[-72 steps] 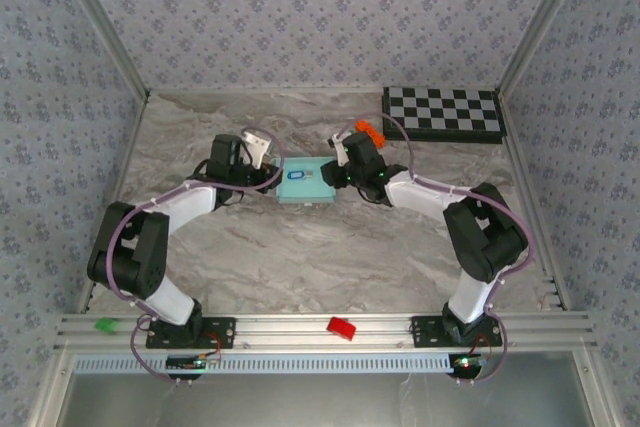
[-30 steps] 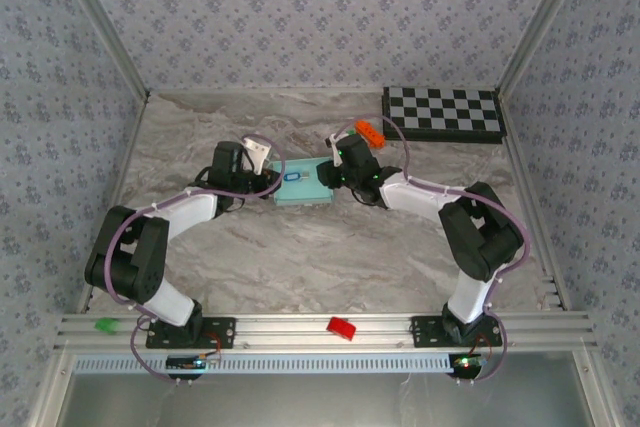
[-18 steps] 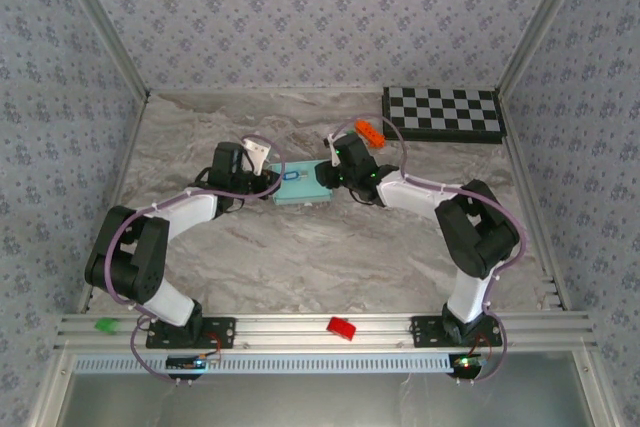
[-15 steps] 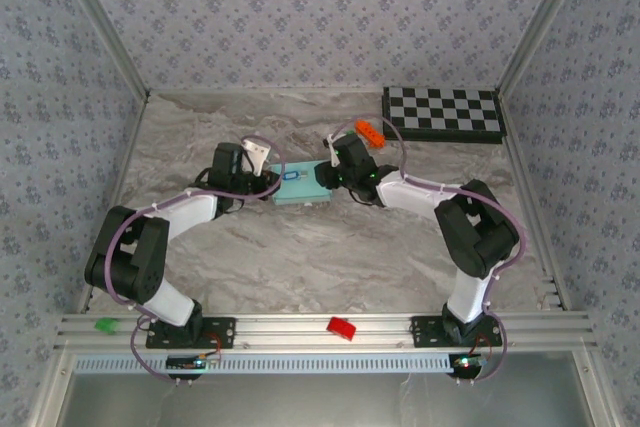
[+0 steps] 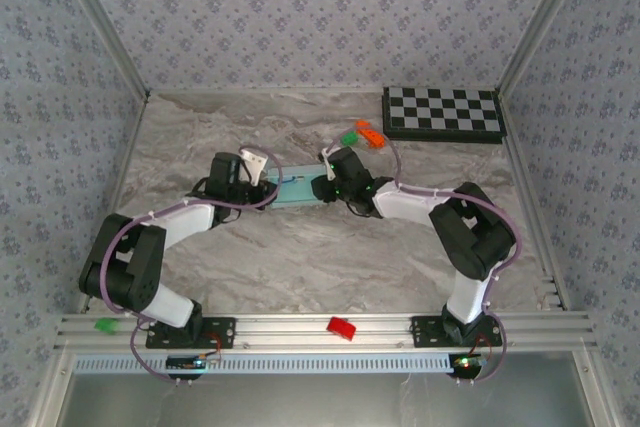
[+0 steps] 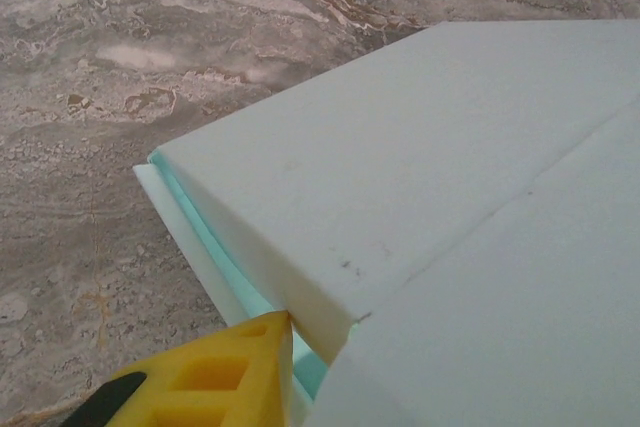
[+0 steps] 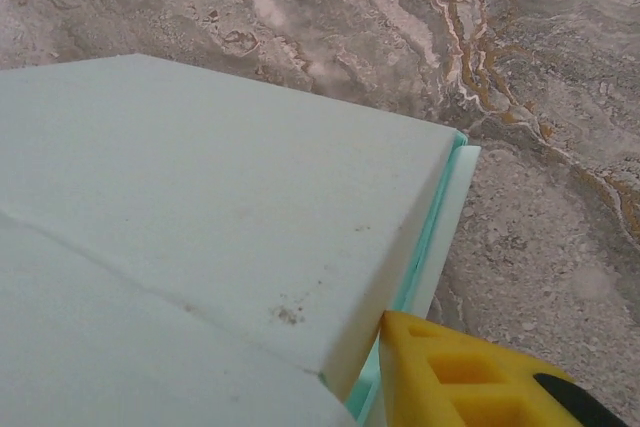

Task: Fold the paper box

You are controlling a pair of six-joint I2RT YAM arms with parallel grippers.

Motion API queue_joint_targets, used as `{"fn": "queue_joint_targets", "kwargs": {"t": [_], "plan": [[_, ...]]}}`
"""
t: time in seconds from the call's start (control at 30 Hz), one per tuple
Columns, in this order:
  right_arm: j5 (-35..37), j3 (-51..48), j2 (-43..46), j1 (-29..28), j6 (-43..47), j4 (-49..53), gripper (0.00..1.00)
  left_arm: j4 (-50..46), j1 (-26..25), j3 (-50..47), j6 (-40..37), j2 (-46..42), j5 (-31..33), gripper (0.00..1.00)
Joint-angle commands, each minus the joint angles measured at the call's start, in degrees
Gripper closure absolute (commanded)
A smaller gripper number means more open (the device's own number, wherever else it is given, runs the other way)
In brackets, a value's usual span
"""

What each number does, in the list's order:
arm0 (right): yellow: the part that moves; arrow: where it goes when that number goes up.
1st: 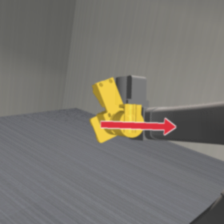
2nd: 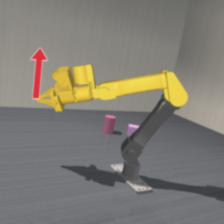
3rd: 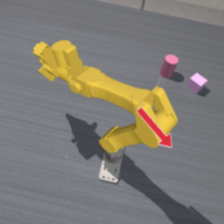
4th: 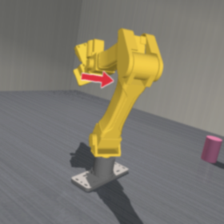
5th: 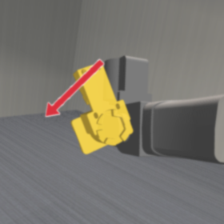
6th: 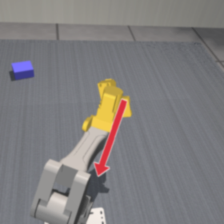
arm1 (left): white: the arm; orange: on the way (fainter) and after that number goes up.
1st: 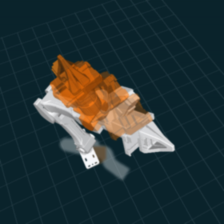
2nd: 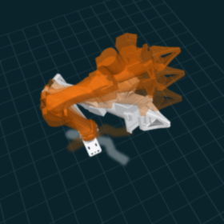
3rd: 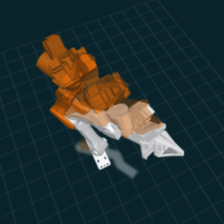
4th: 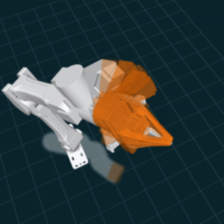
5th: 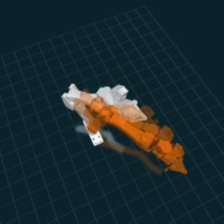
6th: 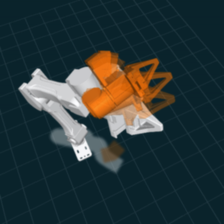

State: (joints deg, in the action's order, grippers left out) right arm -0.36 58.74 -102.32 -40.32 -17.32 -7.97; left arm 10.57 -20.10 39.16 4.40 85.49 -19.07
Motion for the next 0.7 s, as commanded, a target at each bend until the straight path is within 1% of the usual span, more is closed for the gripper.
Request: {"fn": "queue_joint_targets", "kwargs": {"t": [0.0, 0.47, 0.67], "plan": [[-1.08, -1.37, 0.04, -1.32, 0.50, 0.41, 0.66, 0.23, -1.43, -0.92, 0.02, -1.23, -1.55, 0.74], [-1.13, -3.88, 1.31, -1.53, 1.07, 1.32, 0.66, -1.34, -1.79, -2.53, -0.10, -2.70, -0.18, 0.72], [-0.83, -4.16, 2.51, -1.61, 1.27, 1.85, 0.65, -2.39, -1.79, -2.24, -0.49, -3.72, 0.08, 0.69]]}}
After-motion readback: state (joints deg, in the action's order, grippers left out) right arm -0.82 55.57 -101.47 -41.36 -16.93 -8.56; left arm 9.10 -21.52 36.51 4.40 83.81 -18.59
